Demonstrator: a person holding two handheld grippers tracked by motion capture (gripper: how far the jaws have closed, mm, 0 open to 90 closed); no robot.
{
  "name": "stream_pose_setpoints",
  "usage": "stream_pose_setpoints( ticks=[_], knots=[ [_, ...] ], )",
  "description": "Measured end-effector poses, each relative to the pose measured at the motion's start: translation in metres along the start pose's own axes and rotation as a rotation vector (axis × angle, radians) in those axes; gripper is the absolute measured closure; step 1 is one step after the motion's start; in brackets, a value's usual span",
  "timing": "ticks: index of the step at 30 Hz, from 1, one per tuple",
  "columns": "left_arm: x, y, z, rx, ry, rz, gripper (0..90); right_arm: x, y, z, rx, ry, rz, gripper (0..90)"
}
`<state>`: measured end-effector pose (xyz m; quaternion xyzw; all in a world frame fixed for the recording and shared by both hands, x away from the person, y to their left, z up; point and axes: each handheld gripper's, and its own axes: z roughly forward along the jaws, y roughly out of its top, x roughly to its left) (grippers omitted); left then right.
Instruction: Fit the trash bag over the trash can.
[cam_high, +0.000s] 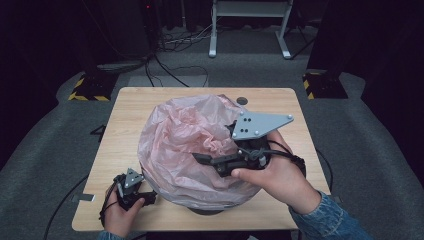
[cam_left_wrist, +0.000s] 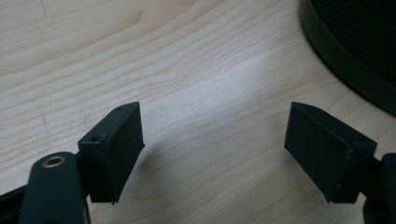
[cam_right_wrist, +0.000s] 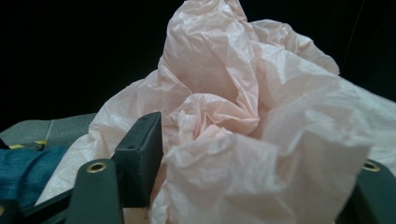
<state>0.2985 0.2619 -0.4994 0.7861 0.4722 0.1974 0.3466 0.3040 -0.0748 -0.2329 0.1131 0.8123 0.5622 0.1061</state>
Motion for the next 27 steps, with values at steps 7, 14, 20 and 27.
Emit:
stream_pose_setpoints(
  ticks=[7, 14, 20, 27],
  knots=[
    [0.003, 0.004, -0.008, -0.030, 0.002, -0.004, 19.5, -0.006, 0.002, -0.014, -0.071, -0.041, 0.030, 28.2],
    [0.007, 0.005, -0.012, -0.032, -0.010, -0.013, 19.5, -0.003, 0.012, -0.033, -0.112, -0.069, 0.007, 27.0],
    [0.010, 0.013, -0.027, -0.072, -0.034, -0.022, 19.8, -0.010, 0.008, -0.053, -0.114, -0.125, 0.014, 26.9],
    [0.013, 0.017, -0.033, -0.064, -0.042, 0.005, 19.8, -0.016, -0.004, -0.075, -0.087, -0.188, 0.018, 26.9]
  ],
)
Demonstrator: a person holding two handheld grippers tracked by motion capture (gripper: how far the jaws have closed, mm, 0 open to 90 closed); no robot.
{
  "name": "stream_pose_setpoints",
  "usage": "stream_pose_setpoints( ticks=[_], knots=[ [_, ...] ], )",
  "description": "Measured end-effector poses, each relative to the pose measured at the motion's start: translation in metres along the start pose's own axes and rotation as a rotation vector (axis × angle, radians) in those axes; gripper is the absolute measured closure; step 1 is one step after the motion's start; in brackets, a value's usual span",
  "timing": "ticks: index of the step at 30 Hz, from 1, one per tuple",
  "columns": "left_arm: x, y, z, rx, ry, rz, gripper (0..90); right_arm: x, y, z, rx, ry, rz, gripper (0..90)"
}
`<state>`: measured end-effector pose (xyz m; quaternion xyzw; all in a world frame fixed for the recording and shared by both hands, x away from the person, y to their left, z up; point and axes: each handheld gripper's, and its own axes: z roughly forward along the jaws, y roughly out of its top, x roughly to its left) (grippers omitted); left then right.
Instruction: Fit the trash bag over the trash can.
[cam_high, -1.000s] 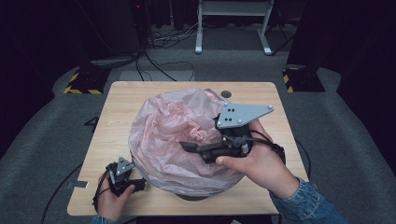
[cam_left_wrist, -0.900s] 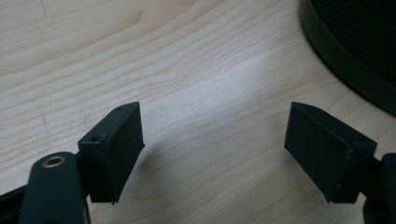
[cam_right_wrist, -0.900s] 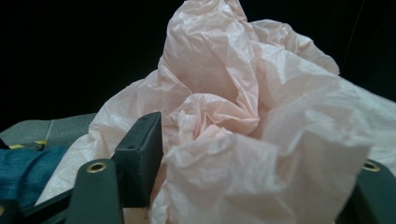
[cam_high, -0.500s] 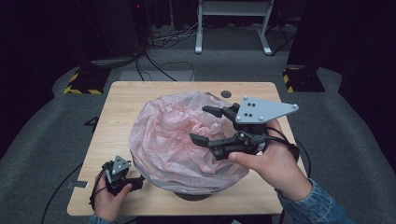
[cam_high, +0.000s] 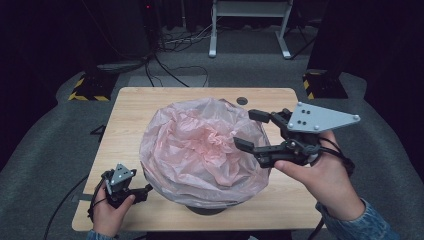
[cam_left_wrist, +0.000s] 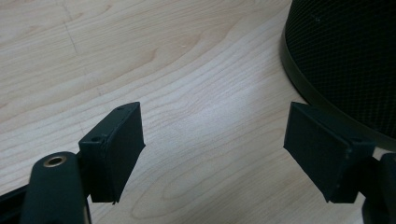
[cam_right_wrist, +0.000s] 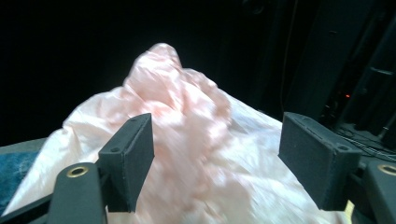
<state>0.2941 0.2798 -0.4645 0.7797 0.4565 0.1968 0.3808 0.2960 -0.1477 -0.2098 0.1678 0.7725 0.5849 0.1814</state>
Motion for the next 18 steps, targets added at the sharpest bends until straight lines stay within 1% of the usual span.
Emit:
stream_pose_setpoints(
  ticks=[2, 5, 7, 10, 13, 18],
  knots=[
    [0.000, 0.002, -0.004, -0.009, -0.006, -0.004, 19.8, -0.003, -0.001, -0.007, -0.006, -0.014, 0.006, 26.9],
    [0.001, 0.007, -0.011, -0.024, -0.008, 0.002, 19.8, -0.008, -0.004, -0.017, -0.013, -0.036, 0.006, 26.9],
    [0.003, 0.009, -0.016, -0.034, -0.012, 0.005, 19.9, -0.012, -0.009, -0.023, 0.000, -0.056, 0.018, 26.9],
    [0.005, 0.010, -0.019, -0.027, -0.009, 0.015, 20.0, -0.014, -0.014, -0.025, 0.015, -0.067, 0.023, 27.0],
    [0.006, 0.013, -0.024, -0.032, -0.021, 0.024, 20.1, -0.017, -0.022, -0.028, 0.031, -0.080, 0.029, 27.7],
    [0.007, 0.023, -0.037, -0.071, -0.046, 0.036, 20.1, -0.024, -0.036, -0.029, 0.058, -0.101, 0.055, 27.7]
  ],
)
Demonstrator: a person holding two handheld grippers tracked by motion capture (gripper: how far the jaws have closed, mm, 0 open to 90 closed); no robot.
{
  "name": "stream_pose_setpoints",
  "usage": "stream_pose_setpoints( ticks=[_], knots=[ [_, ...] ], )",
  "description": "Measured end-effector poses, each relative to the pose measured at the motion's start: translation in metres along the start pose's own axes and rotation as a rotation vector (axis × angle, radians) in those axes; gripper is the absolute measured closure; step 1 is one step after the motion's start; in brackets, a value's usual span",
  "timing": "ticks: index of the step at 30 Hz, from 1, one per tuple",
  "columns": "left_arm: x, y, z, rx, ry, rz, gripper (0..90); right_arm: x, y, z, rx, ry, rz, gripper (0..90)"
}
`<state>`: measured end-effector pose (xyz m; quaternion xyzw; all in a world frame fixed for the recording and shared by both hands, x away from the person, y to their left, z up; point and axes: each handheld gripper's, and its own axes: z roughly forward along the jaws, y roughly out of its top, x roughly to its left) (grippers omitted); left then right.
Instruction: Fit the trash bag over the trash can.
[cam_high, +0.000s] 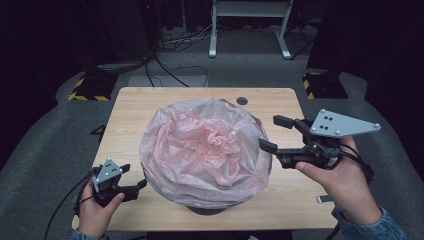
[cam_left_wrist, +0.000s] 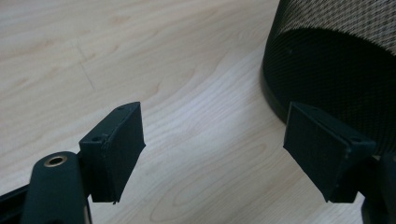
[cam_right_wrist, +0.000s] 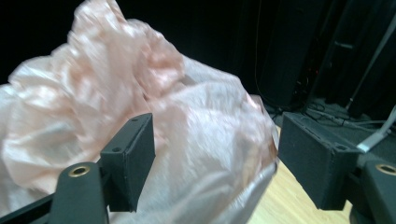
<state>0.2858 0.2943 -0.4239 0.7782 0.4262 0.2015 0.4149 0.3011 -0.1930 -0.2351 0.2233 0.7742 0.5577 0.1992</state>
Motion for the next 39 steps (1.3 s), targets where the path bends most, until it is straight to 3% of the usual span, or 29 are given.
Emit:
stream_pose_setpoints(
  ticks=[7, 9, 12, 18, 25, 32, 34, 39],
  knots=[
    [-0.001, 0.018, -0.019, -0.056, -0.052, 0.027, 19.9, -0.006, -0.011, 0.004, 0.021, -0.015, 0.008, 27.7],
    [-0.001, 0.023, -0.023, -0.078, -0.092, 0.048, 19.1, -0.007, -0.014, 0.004, 0.027, -0.022, 0.008, 27.7],
    [-0.001, 0.029, -0.029, -0.115, -0.153, 0.047, 18.8, -0.010, -0.017, 0.004, 0.030, -0.028, 0.013, 27.7],
    [-0.003, 0.040, -0.040, -0.157, -0.165, 0.055, 18.8, -0.014, -0.024, 0.007, 0.046, -0.037, 0.017, 27.7],
    [-0.011, 0.056, -0.054, -0.214, -0.241, 0.046, 18.9, -0.016, -0.028, 0.011, 0.062, -0.041, 0.011, 27.7],
    [-0.014, 0.071, -0.067, -0.282, -0.269, 0.086, 18.6, -0.017, -0.029, 0.013, 0.068, -0.025, 0.001, 27.6],
    [-0.016, 0.076, -0.069, -0.299, -0.266, 0.091, 18.4, -0.017, -0.029, 0.014, 0.066, -0.021, 0.003, 27.6],
    [-0.020, 0.084, -0.074, -0.334, -0.306, 0.083, 18.7, -0.016, -0.031, 0.015, 0.073, -0.017, 0.003, 27.6]
  ],
)
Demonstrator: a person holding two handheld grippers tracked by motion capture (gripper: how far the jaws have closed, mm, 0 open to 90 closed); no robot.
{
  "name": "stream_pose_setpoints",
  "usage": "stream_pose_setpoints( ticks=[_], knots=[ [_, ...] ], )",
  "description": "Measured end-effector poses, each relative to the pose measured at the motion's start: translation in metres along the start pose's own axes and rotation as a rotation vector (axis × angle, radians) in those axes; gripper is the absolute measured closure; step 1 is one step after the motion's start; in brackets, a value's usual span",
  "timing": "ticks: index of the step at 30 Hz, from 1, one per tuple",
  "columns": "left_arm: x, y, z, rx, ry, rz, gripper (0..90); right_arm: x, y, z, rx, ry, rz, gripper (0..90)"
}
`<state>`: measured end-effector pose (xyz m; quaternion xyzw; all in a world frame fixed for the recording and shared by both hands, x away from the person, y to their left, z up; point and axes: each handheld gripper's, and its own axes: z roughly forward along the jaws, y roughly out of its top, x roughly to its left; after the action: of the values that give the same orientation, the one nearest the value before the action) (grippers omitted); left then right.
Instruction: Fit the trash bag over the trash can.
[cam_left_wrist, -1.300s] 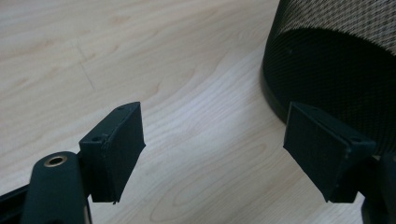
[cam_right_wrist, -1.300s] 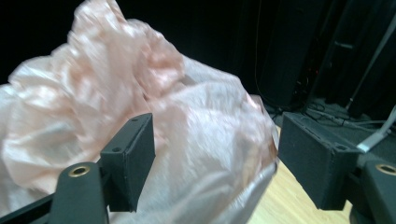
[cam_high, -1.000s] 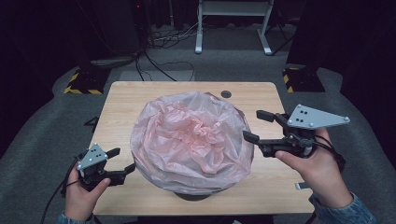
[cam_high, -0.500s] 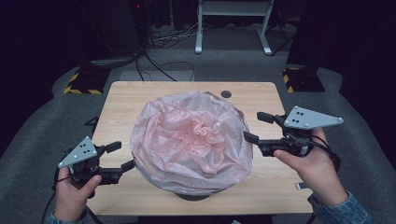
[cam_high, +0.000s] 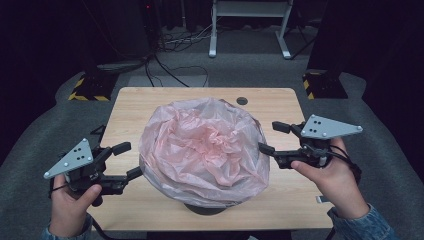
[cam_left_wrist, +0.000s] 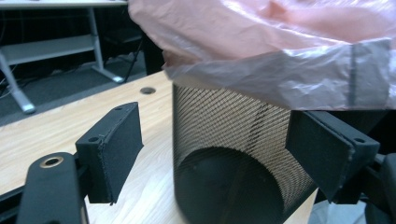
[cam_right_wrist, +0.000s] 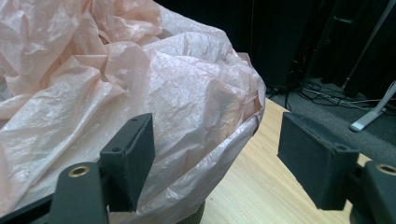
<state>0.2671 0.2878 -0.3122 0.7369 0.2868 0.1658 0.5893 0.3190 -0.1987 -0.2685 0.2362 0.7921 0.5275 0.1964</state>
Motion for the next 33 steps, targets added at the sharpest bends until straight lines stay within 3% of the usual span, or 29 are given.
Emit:
stream_pose_setpoints(
  ticks=[3, 12, 15, 17, 22, 26, 28, 33],
  knots=[
    [0.000, 0.003, -0.003, 0.002, 0.013, 0.017, 18.7, 0.000, 0.000, 0.001, 0.001, -0.002, -0.001, 27.8],
    [0.005, 0.001, -0.021, -0.008, 0.026, 0.003, 18.8, 0.000, -0.001, 0.000, 0.004, -0.001, 0.002, 27.9],
    [0.007, 0.004, -0.031, -0.056, 0.042, -0.023, 19.5, 0.000, 0.000, 0.000, 0.006, -0.002, 0.001, 27.9],
    [0.007, 0.008, -0.031, -0.082, 0.028, -0.029, 19.8, 0.001, 0.000, 0.000, 0.005, -0.001, 0.004, 27.9],
    [0.000, 0.017, -0.020, -0.086, -0.011, -0.020, 19.5, 0.000, 0.001, -0.001, 0.002, -0.001, 0.004, 27.9],
    [-0.005, 0.021, -0.009, -0.111, -0.081, -0.008, 16.0, 0.000, 0.002, -0.001, 0.003, -0.008, 0.001, 27.9],
    [-0.007, 0.021, -0.004, -0.102, -0.078, 0.000, 15.8, 0.000, 0.001, 0.000, 0.004, -0.011, -0.001, 27.9],
    [-0.003, 0.014, 0.010, -0.025, -0.056, -0.008, 16.0, -0.001, -0.001, 0.000, 0.002, -0.005, 0.007, 27.8]
  ],
)
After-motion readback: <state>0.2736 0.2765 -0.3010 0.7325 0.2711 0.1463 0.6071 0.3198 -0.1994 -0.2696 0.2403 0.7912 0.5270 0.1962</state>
